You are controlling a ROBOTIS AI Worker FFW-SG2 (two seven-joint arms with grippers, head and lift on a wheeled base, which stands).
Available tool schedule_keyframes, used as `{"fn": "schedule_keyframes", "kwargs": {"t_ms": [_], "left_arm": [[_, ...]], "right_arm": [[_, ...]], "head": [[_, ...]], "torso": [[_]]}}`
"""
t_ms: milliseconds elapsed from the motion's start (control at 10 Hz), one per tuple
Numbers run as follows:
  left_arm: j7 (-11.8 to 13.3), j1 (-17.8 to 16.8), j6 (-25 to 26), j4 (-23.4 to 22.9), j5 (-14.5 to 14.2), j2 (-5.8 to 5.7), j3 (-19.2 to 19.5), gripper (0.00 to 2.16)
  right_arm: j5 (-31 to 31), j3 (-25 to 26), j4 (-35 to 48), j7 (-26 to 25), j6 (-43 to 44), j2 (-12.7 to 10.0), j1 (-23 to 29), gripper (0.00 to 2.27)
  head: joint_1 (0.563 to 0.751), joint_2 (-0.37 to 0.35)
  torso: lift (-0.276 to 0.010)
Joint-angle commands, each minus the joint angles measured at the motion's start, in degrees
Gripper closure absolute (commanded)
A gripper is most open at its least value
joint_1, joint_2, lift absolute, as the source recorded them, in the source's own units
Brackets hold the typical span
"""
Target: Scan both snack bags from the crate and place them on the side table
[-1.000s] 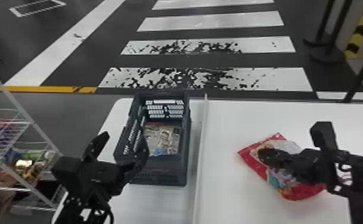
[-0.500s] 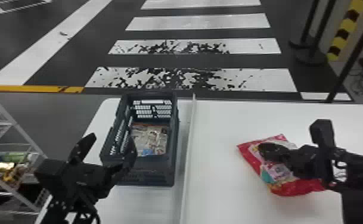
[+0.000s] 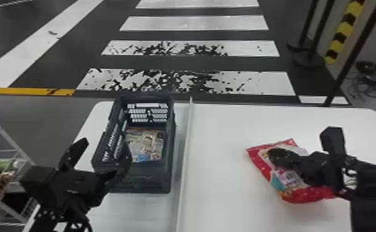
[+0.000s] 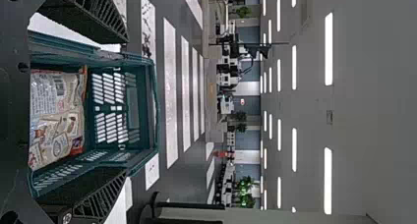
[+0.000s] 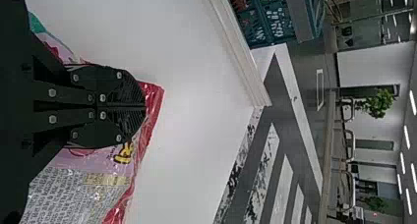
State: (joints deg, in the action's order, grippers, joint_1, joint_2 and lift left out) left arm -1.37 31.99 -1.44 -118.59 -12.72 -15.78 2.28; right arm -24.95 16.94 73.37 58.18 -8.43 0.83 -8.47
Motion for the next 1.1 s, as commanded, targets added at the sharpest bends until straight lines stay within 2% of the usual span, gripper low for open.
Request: {"fn": "schedule_keyframes", "kwargs": {"t_ms": [0,400,1000], "left_arm": [[-0.03,0.00,0.00,0.03,0.06,0.05,0.00,0.07],[0.06,-0.17,0.00,0.03,0.06,0.05,-0.17,0.07],[-0.03,-0.09,0.00,0.12,-0.03,-0.13,-0.09,0.07]], "right_arm": [[-0.09,1.42,-1.38,-0.61,1.43,0.40,-0.59,2.25],[-0.27,2.92,-2.44,-3.60,1.43,0.49,-1.03,2.24],[-0.01,3.53,-2.26,-5.71,1.43,0.40,-1.29,2.24]], "head": [[0.695,0.066],[0.695,0.028],[0.695,0.014]], "torso": [[-0.098],[-0.098],[-0.098]]}}
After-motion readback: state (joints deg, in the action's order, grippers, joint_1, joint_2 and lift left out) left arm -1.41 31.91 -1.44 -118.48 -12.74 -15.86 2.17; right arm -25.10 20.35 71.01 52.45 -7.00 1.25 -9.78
